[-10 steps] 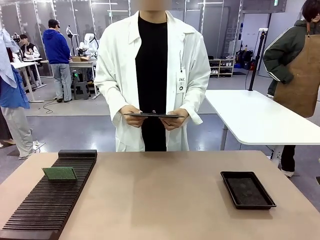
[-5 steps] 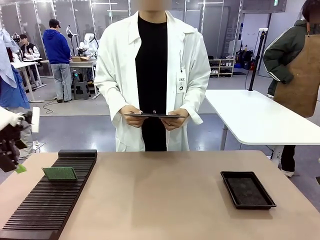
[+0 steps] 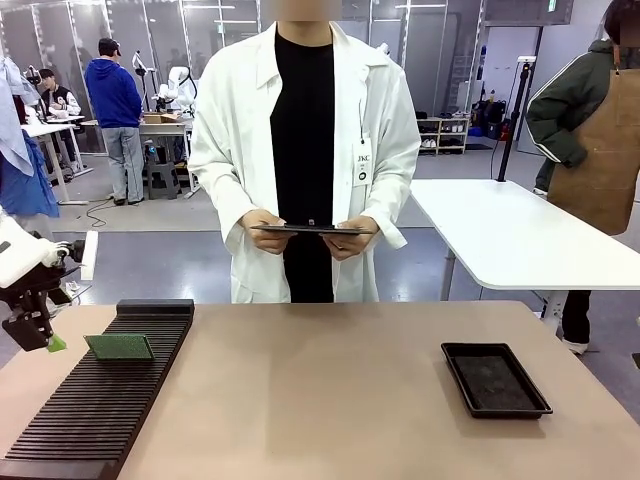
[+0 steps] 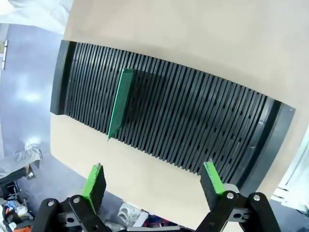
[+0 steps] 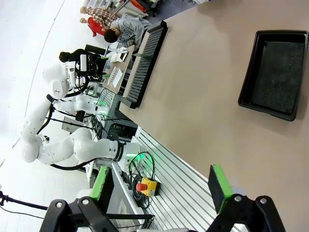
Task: Inspect the PCB.
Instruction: Pick up the Blank PCB and present it to the human.
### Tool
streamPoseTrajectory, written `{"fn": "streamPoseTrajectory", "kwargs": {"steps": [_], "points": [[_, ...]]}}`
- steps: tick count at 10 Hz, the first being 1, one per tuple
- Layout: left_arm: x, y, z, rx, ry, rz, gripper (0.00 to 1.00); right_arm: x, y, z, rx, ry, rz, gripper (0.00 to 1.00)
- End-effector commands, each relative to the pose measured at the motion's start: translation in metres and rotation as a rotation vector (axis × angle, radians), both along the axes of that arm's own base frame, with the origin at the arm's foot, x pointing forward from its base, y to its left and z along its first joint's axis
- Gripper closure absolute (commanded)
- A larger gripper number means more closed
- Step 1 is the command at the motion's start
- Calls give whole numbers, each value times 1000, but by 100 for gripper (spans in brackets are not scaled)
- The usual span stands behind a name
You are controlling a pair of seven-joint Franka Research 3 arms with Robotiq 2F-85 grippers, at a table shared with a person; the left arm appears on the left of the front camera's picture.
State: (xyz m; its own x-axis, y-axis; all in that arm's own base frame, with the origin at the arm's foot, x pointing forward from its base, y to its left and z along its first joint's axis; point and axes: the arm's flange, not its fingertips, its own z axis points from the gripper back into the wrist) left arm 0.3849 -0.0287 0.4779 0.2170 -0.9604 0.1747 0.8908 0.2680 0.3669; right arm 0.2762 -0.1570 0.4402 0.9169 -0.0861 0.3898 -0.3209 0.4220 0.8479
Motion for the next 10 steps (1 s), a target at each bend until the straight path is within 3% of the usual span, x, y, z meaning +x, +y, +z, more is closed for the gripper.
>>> {"fn": "streamPoseTrajectory", "kwargs": {"steps": [1,3,4,7,8,10], "points": [[-3,-2,4,3,-1,12,0,0,-1,1,7,-11,5,0],[18,8,-9,75,-31,-49,0,0,-1,1,7,-11,5,0],[32,12,-17,92,-17,-136,0,0,-1,1,7,-11,5,0],[73,15,-45,127,-10,-229,0,0,-1,1,7,-11,5,0],[86,16,-61,165,-64,-259,0,0,-1,1,7,-11,5,0],[104,20,-77,154,-28,-277,0,0,-1,1,7,-11,5,0]]}}
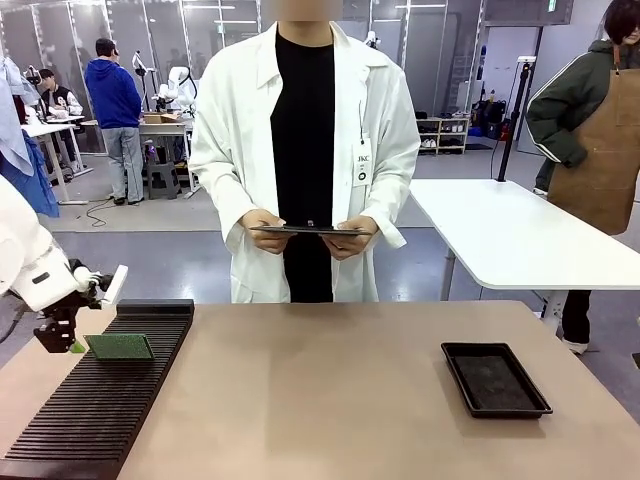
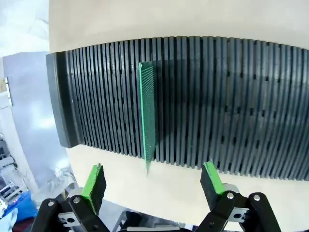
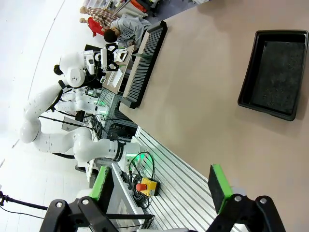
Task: Inspect the PCB.
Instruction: Pick up the Blank PCB and present it to the human.
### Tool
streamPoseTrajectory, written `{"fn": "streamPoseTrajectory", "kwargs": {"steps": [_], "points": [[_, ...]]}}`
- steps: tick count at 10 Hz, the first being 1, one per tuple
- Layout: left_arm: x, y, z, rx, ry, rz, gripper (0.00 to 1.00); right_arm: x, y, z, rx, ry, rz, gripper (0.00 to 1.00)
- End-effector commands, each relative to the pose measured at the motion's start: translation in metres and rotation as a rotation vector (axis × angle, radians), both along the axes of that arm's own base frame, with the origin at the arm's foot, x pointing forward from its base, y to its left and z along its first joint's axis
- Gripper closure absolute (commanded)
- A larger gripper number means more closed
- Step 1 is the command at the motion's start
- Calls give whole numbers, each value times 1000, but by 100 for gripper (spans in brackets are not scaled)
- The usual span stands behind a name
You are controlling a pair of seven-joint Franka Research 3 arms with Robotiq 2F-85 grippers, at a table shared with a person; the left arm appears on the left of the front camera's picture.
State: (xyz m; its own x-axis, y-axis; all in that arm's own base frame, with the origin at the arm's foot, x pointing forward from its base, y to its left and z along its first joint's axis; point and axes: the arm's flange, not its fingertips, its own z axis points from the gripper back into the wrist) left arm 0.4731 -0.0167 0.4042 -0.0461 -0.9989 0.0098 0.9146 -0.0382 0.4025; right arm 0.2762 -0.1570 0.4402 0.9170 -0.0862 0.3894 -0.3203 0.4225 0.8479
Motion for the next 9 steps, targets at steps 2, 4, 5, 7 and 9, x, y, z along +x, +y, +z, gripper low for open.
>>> {"fn": "streamPoseTrajectory", "kwargs": {"steps": [2,4,5,7,9], "points": [[33,7,-17,12,29,-11,0,0,-1,1,8,-11,5,0],[46,10,-30,-5,49,-38,0,0,-1,1,8,-11,5,0],[52,11,-39,21,73,-21,0,0,-1,1,8,-11,5,0],[61,13,-51,24,105,1,0,0,-1,1,8,-11,5,0],[60,13,-53,38,118,1,50,0,-1,1,8,-11,5,0]]}}
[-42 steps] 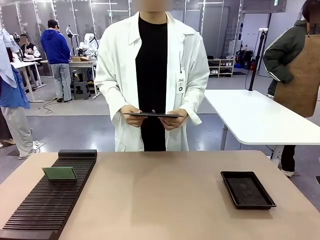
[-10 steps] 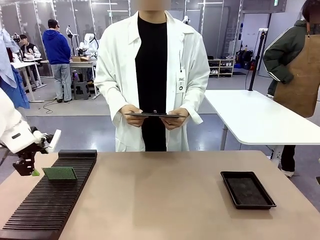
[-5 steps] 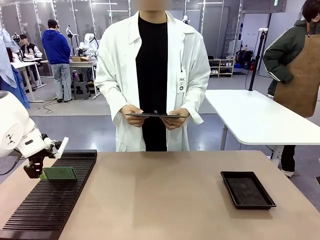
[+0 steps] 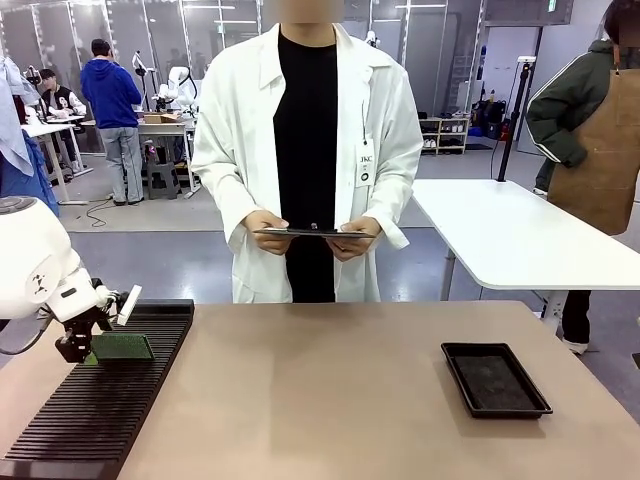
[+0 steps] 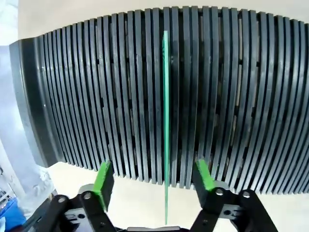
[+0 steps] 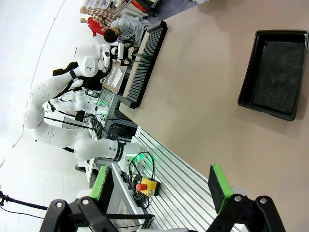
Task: Inspect the PCB.
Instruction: Pick up the Blank PCB and present it to the human.
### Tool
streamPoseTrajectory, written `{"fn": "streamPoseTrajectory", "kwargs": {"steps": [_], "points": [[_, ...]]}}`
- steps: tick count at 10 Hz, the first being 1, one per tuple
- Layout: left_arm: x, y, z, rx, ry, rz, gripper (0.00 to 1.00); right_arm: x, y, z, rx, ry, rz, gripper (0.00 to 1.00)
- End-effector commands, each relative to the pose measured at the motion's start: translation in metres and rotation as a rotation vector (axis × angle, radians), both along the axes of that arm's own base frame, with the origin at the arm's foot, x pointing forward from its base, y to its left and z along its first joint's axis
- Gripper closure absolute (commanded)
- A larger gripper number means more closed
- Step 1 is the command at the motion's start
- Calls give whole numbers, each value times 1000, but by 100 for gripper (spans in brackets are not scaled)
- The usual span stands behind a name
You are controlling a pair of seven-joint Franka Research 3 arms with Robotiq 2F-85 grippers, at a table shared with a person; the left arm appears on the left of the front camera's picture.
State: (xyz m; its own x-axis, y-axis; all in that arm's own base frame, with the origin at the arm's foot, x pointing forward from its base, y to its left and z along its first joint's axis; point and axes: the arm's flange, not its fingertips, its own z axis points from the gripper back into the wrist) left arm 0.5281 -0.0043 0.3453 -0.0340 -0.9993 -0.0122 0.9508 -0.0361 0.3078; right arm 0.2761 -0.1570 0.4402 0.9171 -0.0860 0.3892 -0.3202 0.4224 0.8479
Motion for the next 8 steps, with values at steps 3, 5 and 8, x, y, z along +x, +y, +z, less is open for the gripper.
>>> {"fn": "streamPoseTrajectory", "kwargs": {"steps": [3,5,8], "points": [[2,1,6,10,48,-21,77,0,-1,1,8,-11,5,0],[1,0,7,22,55,-35,100,0,-1,1,8,-11,5,0],[0,-1,11,19,74,-36,100,0,-1,1,8,-11,5,0]]}}
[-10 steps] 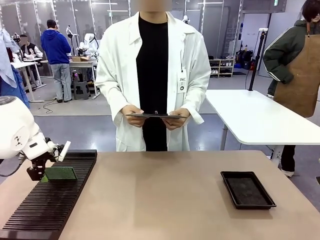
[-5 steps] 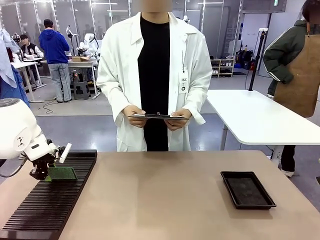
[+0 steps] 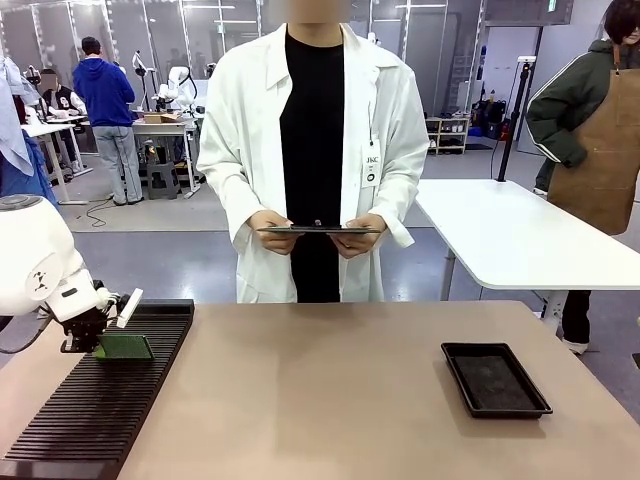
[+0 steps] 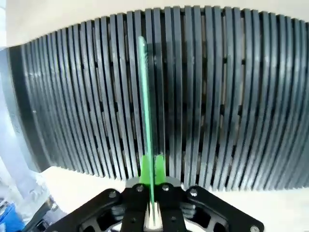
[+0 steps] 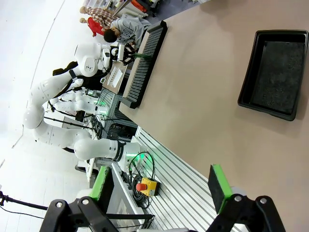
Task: Inspect the PCB.
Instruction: Pick up the Blank PCB and present it to the human.
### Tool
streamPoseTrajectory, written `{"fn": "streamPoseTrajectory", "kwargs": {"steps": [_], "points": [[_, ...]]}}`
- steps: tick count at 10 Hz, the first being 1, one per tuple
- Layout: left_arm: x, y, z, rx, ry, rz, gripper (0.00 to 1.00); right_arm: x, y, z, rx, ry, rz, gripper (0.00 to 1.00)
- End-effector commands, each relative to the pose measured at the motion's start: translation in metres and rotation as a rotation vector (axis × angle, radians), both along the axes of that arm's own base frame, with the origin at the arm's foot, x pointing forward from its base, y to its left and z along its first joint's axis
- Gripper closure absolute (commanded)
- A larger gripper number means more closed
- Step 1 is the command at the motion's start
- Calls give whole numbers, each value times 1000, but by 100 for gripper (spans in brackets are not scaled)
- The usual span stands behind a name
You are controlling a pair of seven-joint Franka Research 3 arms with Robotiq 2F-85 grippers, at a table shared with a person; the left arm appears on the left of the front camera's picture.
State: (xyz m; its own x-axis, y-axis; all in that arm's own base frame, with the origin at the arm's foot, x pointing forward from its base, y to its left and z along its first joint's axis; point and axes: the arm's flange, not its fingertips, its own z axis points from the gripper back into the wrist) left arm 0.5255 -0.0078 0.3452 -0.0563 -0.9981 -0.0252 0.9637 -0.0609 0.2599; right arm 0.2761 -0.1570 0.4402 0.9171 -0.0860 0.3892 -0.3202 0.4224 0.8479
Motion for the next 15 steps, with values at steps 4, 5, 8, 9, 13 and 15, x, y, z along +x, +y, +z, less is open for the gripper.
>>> {"fn": "streamPoseTrajectory", "kwargs": {"steps": [4,5,8,9,13,15], "points": [[2,5,42,-10,22,78,100,0,-1,1,8,-11,5,0],[-4,7,65,-53,18,102,100,0,-1,1,8,-11,5,0],[-15,27,106,-479,219,313,100,0,-1,1,8,-11,5,0],[-16,30,103,-632,291,435,100,0,-1,1,8,-11,5,0],[-10,25,54,-1059,606,790,100,0,-1,1,8,-11,5,0],[-17,10,42,-1085,612,807,100,0,-1,1,8,-11,5,0]]}}
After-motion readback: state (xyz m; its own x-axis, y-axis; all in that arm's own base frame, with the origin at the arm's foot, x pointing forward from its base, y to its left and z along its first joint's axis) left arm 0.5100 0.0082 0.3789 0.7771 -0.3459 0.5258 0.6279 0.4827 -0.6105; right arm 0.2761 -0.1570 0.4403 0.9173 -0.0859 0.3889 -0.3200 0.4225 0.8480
